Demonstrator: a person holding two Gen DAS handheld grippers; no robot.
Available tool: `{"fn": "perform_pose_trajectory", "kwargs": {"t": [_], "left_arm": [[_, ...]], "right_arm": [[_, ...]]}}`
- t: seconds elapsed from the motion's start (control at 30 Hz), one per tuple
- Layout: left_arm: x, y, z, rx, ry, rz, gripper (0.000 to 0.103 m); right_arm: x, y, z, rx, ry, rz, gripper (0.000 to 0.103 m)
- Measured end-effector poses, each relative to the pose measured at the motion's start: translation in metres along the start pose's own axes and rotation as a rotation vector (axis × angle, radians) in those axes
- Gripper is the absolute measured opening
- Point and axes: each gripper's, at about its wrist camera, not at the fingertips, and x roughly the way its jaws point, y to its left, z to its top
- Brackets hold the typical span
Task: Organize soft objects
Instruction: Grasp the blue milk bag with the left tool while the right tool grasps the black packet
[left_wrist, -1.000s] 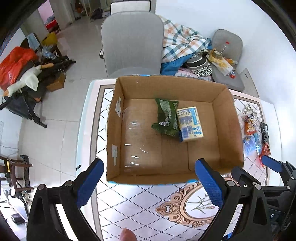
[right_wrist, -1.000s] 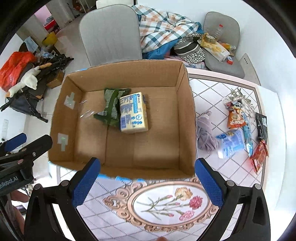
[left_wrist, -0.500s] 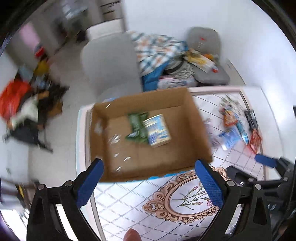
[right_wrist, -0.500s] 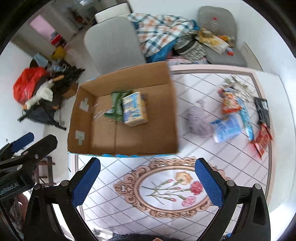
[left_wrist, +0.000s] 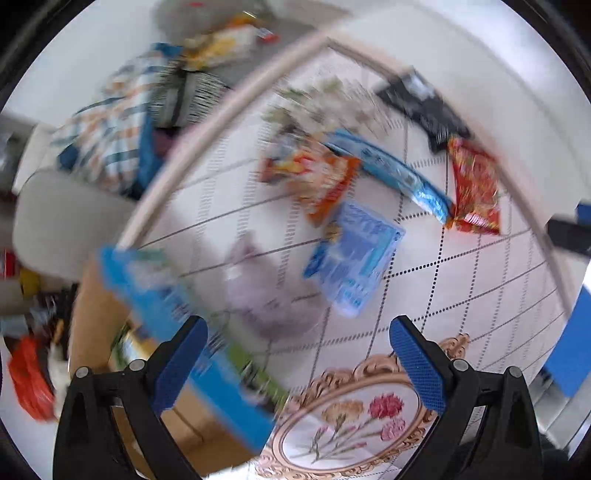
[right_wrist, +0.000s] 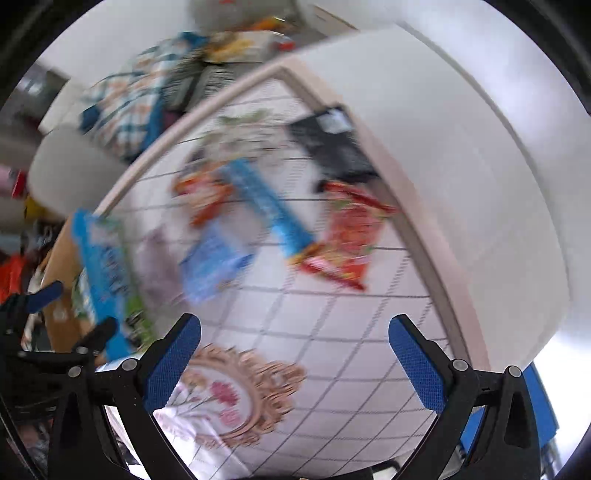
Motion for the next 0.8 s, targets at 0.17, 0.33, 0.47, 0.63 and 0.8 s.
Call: {"fn": "perform_pose_trajectory", "kwargs": {"t": [0.17,0.33,0.47,0.63,0.8], "left_arm": [[0.059,-0.029,0.03,0.101,0.121,-0.026,0.101],[0.093,-0.041,0.044,0.121,0.166,-0.033,0.099],[0.108,-0.033,0.045,0.041,0.218,-0.065,0.071],[0.107,0.001,0.036,-0.271,0.218,-0.228,0.071],[0.115,0.031,0.018,-0.562,0.228,-0.439,0.071]], "right_arm": [[0.035,-0.036,0.031,0.05,0.052,0.013,0.103],[0.059,-0.033,0.071,-0.011,0.067,-0.033,0.103],[0.073,-0.027,0.111,-0.064,0.067,-0.08,0.103],[0.104,-0.013,0.158,-0.133,0.108,-0.127,0.103],[0.135,-0.005,0.18,-0.146,0.182,-0.14,0.091]]}}
